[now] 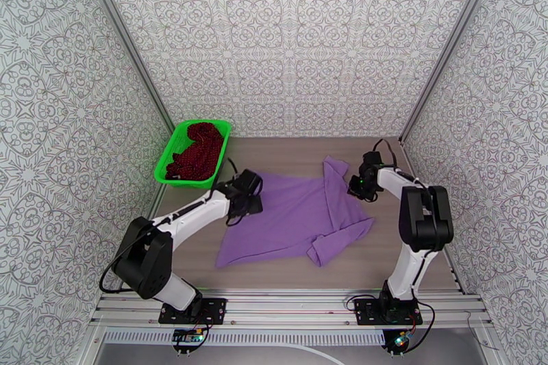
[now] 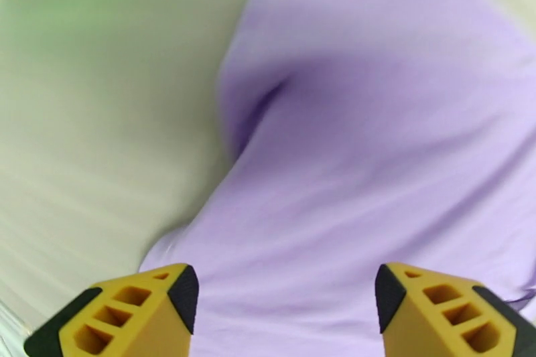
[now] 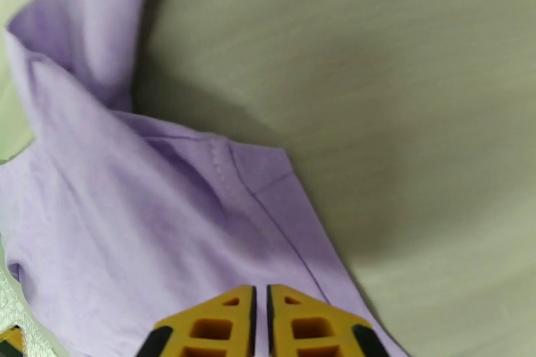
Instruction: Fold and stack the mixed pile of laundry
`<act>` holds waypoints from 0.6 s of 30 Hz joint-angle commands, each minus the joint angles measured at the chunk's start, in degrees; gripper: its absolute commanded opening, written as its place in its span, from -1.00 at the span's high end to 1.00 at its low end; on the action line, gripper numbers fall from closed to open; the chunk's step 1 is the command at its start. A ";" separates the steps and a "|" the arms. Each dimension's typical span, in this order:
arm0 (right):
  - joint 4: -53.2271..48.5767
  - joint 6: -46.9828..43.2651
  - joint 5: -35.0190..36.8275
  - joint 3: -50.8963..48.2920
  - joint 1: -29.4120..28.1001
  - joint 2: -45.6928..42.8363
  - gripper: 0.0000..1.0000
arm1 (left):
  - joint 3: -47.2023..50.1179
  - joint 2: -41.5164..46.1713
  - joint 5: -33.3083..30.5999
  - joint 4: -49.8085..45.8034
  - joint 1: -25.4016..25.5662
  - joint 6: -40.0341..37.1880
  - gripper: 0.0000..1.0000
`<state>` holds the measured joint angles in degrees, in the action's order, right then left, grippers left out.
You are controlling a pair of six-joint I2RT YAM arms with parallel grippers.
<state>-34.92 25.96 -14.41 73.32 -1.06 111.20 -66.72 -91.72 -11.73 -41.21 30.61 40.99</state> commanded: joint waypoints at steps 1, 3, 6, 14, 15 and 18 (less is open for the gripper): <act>2.13 1.61 -2.30 2.70 -0.56 1.94 0.80 | -2.69 -4.38 0.34 -0.71 0.15 -4.22 -0.50; 2.01 2.53 -0.95 2.99 -0.61 2.78 0.84 | -2.96 -7.39 2.40 2.04 -0.22 -4.52 -0.49; 0.31 4.03 4.32 3.56 -0.63 3.56 0.90 | -2.00 -12.27 4.98 5.79 -0.16 -3.87 -0.47; -2.70 7.19 14.55 3.30 1.04 4.12 1.00 | 7.18 -19.57 6.99 13.35 -0.90 -0.01 -0.44; -2.70 7.39 15.03 2.87 1.46 4.12 1.00 | 8.76 -19.66 6.84 14.03 -1.39 0.37 -0.45; -2.12 7.59 15.97 0.67 3.34 3.32 1.00 | 13.25 -18.77 6.91 15.81 -3.09 1.06 -0.45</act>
<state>-35.46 32.18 -3.90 76.29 -0.21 113.73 -60.64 -104.84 -7.42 -25.58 30.15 39.79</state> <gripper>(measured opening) 0.045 0.723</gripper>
